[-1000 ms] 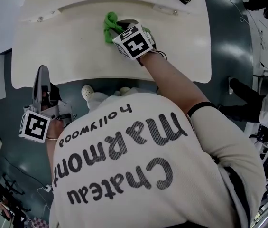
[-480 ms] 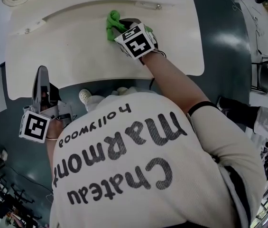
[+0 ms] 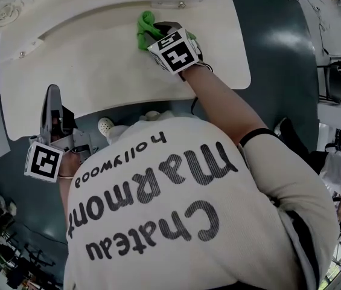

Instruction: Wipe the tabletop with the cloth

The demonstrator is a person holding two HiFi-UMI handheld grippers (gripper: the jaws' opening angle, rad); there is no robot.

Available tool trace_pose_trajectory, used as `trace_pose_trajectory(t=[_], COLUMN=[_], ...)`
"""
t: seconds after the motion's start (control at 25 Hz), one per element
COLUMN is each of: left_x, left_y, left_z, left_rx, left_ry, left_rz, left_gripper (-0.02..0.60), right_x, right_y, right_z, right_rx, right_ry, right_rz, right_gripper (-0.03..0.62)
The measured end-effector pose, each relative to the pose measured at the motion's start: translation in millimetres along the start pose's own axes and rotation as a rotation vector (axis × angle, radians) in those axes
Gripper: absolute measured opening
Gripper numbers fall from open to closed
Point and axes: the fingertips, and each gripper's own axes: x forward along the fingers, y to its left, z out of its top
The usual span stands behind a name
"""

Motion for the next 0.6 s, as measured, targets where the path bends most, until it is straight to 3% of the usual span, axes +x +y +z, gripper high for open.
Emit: trace_pose_trajectory(t=[0.44, 0.6], left_x=[9, 7], left_y=[-9, -4], left_z=[-8, -10], left_rx=[-0.013, -0.018], left_ry=[0.037, 0.038], left_rz=[-0.024, -0.015], left_gripper=[0.008, 0.008], right_x=[-25, -21], right_y=[-34, -38], right_z=[-14, -16], right_rx=[0.028, 0.048], right_ry=[-0.014, -0.011], right_rz=[-0.099, -0.089], right_gripper=[0.114, 0.114])
